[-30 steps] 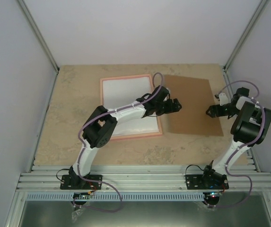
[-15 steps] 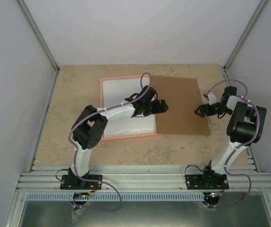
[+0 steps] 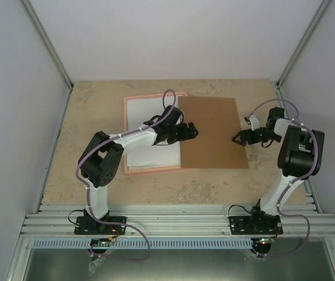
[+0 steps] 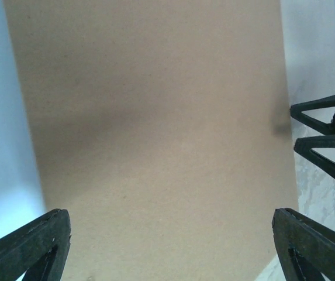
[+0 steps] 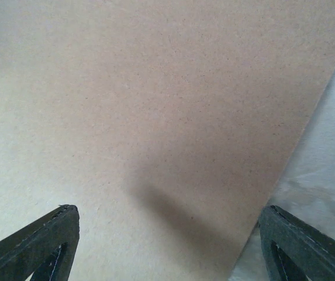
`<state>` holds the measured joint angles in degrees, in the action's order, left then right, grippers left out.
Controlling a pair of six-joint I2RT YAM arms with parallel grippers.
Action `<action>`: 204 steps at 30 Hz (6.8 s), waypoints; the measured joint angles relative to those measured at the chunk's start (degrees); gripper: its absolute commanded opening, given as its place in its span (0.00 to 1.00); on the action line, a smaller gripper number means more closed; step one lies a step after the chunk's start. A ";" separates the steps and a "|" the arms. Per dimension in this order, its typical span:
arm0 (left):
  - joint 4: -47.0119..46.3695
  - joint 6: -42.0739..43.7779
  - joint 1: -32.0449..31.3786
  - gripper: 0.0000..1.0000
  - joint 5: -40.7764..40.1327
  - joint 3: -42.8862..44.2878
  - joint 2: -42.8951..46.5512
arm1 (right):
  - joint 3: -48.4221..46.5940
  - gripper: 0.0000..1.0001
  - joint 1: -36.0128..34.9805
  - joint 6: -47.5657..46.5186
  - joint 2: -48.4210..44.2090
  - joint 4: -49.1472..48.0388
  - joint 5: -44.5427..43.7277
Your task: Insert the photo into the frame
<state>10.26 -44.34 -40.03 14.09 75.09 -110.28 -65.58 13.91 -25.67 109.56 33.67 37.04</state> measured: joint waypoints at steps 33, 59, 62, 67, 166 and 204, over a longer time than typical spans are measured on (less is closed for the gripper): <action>-5.38 1.05 4.42 0.80 3.02 -4.48 -2.75 | -0.22 0.84 -0.39 0.26 0.68 1.66 3.26; -29.33 -11.41 4.17 0.14 23.39 -2.19 -5.57 | -3.65 0.83 2.29 0.55 3.45 5.68 7.02; -26.40 -10.99 4.04 0.01 22.97 -0.07 -5.57 | -3.78 0.83 2.36 0.66 3.45 6.21 7.26; -15.50 -8.98 4.07 0.00 20.68 5.68 -5.49 | -4.76 0.84 4.07 0.90 3.19 9.31 8.76; -33.24 162.99 -5.27 0.26 -4.31 -59.84 77.09 | -19.15 0.01 -17.68 -8.79 -14.53 46.31 45.79; -2.54 93.46 -2.78 0.87 -35.74 -25.11 57.48 | -8.48 0.00 -4.98 60.48 -12.00 -26.27 42.71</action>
<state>7.73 49.12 -42.81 -21.65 49.98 -52.80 -74.06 8.93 34.81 97.56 7.40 79.75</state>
